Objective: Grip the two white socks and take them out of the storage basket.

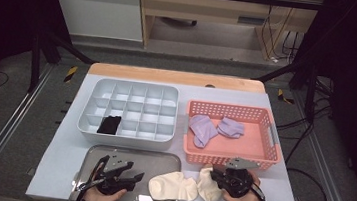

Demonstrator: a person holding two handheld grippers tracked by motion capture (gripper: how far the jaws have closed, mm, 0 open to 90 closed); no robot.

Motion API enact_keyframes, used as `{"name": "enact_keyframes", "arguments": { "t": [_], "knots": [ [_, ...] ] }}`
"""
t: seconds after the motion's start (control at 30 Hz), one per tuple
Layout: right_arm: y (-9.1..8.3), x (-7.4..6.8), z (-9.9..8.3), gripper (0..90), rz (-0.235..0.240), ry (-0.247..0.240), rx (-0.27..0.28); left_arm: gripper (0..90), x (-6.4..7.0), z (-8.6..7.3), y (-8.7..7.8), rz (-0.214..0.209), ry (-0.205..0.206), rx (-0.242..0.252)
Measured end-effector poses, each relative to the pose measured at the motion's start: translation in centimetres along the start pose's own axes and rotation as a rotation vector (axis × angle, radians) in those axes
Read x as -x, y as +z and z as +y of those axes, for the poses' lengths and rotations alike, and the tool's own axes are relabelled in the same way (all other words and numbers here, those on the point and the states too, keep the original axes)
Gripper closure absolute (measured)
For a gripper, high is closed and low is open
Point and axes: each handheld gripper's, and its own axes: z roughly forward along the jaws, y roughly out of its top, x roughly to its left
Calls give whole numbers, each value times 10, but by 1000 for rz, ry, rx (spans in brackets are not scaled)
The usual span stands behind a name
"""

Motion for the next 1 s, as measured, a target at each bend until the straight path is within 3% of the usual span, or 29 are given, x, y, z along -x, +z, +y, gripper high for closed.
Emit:
{"name": "enact_keyframes", "arguments": {
  "t": [0.03,0.2,0.37,0.5,0.57,0.63,0.73,0.87,1.0],
  "knots": [
    [1,0,-1,900,1,-3,-6,435,0,0,0,-1,0,0],
    [-1,-2,-1,900,-5,-2,-23,435,0,0,0,2,0,-1],
    [-10,-2,2,900,-3,-3,45,435,0,0,0,1,0,1],
    [-11,-4,7,756,0,2,95,435,0,0,1,1,4,-5],
    [-5,-5,6,694,-13,0,89,435,1,0,1,0,4,-4],
    [3,-4,5,690,-18,3,63,435,0,0,1,0,3,-3],
    [10,-5,2,770,-14,3,23,435,0,0,1,1,2,-2],
    [13,-8,1,878,-45,-3,-1,435,0,0,1,1,4,-4],
    [9,-10,2,894,-58,9,-13,435,0,0,0,2,4,-4]
  ]
}}
